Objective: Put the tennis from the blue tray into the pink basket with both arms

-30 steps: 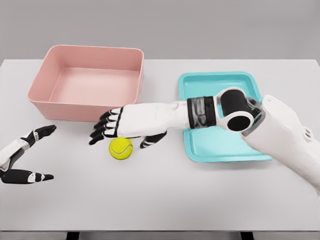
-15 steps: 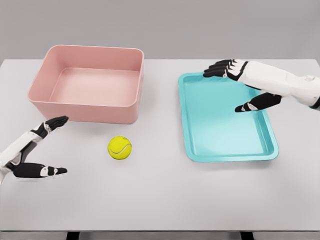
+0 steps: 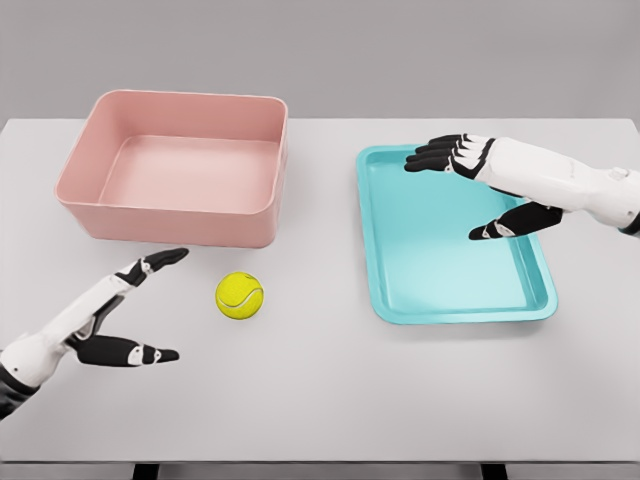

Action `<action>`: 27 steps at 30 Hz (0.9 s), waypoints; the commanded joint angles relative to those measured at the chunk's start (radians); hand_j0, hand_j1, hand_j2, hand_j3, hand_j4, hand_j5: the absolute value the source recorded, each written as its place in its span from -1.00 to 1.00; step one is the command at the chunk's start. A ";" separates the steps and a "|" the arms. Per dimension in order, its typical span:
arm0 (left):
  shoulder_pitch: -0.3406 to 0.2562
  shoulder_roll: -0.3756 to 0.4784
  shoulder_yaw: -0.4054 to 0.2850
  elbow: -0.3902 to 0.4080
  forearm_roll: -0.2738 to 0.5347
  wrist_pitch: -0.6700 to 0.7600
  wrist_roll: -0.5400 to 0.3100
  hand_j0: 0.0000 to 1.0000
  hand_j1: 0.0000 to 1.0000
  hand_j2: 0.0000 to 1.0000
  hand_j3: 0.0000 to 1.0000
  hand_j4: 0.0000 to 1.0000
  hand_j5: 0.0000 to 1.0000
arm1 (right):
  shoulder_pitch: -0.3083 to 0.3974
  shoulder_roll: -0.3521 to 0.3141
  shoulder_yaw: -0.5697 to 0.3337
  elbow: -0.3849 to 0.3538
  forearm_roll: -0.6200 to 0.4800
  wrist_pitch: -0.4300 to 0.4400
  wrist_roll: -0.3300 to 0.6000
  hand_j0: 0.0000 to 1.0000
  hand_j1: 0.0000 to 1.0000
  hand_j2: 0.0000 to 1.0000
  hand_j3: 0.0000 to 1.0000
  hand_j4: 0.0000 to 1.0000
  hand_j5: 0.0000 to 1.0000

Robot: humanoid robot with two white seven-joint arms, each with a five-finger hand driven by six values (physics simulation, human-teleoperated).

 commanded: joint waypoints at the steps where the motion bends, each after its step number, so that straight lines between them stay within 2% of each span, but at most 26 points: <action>1: 0.000 -0.008 -0.005 -0.003 0.002 0.001 0.000 1.00 1.00 1.00 1.00 1.00 1.00 | 0.002 -0.003 0.001 -0.021 -0.008 0.003 -0.001 1.00 1.00 1.00 1.00 1.00 1.00; 3: -0.018 -0.012 -0.005 -0.003 0.002 0.001 -0.003 1.00 1.00 1.00 1.00 1.00 1.00 | 0.015 0.003 0.001 -0.023 -0.008 0.003 -0.001 1.00 1.00 1.00 1.00 1.00 1.00; 8: -0.072 -0.017 -0.049 -0.005 0.001 0.137 -0.001 1.00 1.00 1.00 1.00 1.00 1.00 | 0.020 0.006 0.003 -0.037 -0.008 0.003 -0.001 1.00 1.00 1.00 1.00 1.00 1.00; 14: -0.084 -0.092 -0.054 -0.002 -0.027 0.311 -0.001 1.00 1.00 1.00 1.00 1.00 1.00 | 0.021 0.001 0.001 -0.057 -0.008 0.003 -0.001 1.00 1.00 1.00 1.00 1.00 1.00; 17: -0.115 -0.094 -0.078 -0.002 -0.030 0.318 0.000 1.00 1.00 1.00 1.00 1.00 1.00 | 0.021 0.001 0.001 -0.057 -0.008 0.003 -0.001 1.00 1.00 1.00 1.00 1.00 1.00; 19: -0.132 -0.100 -0.089 0.001 -0.071 0.320 0.000 1.00 1.00 1.00 1.00 1.00 1.00 | 0.021 0.006 0.001 -0.057 -0.008 0.003 -0.001 1.00 1.00 1.00 1.00 1.00 1.00; 22: -0.133 -0.127 -0.091 0.001 -0.114 0.338 0.004 1.00 1.00 1.00 1.00 1.00 1.00 | 0.023 0.007 0.003 -0.057 -0.008 0.003 -0.001 1.00 1.00 1.00 1.00 1.00 1.00; 27: -0.141 -0.143 -0.092 0.006 -0.142 0.358 0.004 1.00 1.00 1.00 1.00 1.00 1.00 | 0.032 0.000 0.001 -0.057 -0.003 0.003 -0.001 1.00 1.00 1.00 1.00 1.00 1.00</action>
